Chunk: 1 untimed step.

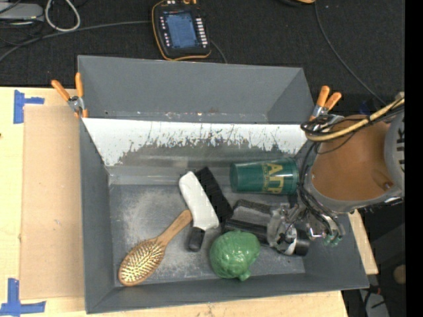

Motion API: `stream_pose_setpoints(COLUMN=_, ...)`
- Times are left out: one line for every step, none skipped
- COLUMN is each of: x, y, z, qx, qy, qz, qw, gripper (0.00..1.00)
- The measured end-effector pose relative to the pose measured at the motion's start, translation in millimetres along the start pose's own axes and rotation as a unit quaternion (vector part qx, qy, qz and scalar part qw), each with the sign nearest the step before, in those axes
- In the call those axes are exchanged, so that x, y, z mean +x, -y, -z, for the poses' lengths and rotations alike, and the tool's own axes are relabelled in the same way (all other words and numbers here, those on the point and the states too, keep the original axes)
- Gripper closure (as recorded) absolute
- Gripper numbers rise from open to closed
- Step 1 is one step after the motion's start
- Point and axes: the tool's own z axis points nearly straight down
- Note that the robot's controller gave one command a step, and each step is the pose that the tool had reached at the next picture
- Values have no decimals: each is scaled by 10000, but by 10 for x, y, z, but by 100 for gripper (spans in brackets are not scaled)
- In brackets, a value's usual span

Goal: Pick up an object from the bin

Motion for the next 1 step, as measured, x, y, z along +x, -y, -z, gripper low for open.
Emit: stream_pose_setpoints(x=-66, y=-83, z=172, qx=-4, qy=3, qz=-1046, qw=9945, gripper=100)
